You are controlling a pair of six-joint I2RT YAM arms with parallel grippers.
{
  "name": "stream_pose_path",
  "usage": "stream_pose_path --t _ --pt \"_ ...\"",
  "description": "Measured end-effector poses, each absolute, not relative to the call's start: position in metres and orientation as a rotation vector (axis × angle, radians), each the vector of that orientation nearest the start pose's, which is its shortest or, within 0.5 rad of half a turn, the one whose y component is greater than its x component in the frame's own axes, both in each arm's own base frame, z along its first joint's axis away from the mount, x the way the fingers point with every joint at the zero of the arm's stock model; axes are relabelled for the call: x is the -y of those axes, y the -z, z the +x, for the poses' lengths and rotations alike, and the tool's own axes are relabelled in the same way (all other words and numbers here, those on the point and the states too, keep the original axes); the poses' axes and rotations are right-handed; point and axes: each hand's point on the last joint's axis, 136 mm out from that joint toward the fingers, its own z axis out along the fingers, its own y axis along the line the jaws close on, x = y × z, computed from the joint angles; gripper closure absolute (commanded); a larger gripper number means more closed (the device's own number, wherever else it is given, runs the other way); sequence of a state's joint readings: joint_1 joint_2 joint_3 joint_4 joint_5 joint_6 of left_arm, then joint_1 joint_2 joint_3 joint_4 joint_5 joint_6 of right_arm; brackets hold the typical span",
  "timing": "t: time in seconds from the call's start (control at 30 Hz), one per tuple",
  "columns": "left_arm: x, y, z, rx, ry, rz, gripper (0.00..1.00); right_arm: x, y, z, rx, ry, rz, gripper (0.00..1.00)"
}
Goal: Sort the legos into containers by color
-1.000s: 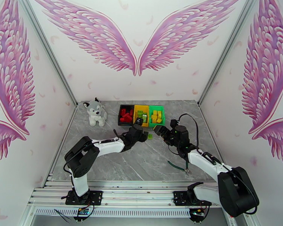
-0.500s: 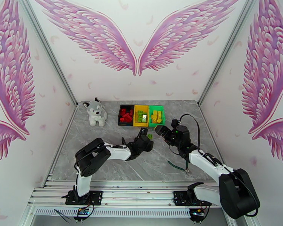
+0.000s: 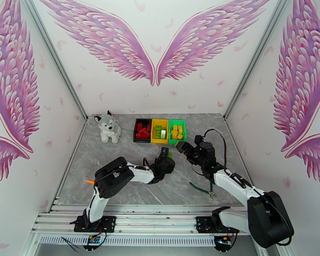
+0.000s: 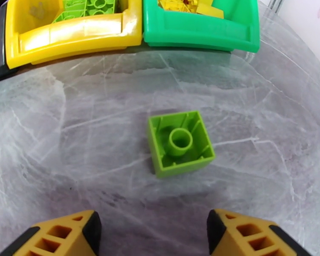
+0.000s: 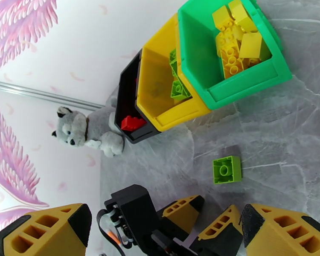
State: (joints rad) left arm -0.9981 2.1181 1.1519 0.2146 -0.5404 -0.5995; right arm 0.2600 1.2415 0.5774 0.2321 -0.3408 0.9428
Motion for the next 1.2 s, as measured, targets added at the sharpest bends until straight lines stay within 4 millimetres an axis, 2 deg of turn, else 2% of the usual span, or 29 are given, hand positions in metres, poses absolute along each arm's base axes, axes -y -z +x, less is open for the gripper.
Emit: stream_pose_path --t 0.37,0.7,0.87,0.97,1.07,1.2 --pt "0.398 -0.019 0.373 -2.181 0.183 0.151 0.39 -0.147 -0.161 0.354 -2.090 -1.076 0.515 0.01" --pt "0.392 -0.019 0.380 -2.182 0.156 0.140 0.65 -0.148 -0.162 0.355 -2.086 -1.096 0.512 0.01" --pt "0.392 -0.019 0.380 -2.180 0.152 0.157 0.69 -0.149 -0.160 0.355 -2.091 -1.101 0.510 0.01" --pt "0.384 -0.022 0.374 -2.186 0.145 0.175 0.70 -0.150 -0.160 0.355 -2.092 -1.103 0.509 0.01" --pt "0.371 -0.030 0.366 -2.192 0.127 0.194 0.71 -0.150 -0.160 0.355 -2.092 -1.103 0.509 0.01" --pt "0.363 -0.060 0.368 -2.161 0.137 0.194 0.71 -0.150 -0.160 0.355 -2.092 -1.106 0.512 0.01"
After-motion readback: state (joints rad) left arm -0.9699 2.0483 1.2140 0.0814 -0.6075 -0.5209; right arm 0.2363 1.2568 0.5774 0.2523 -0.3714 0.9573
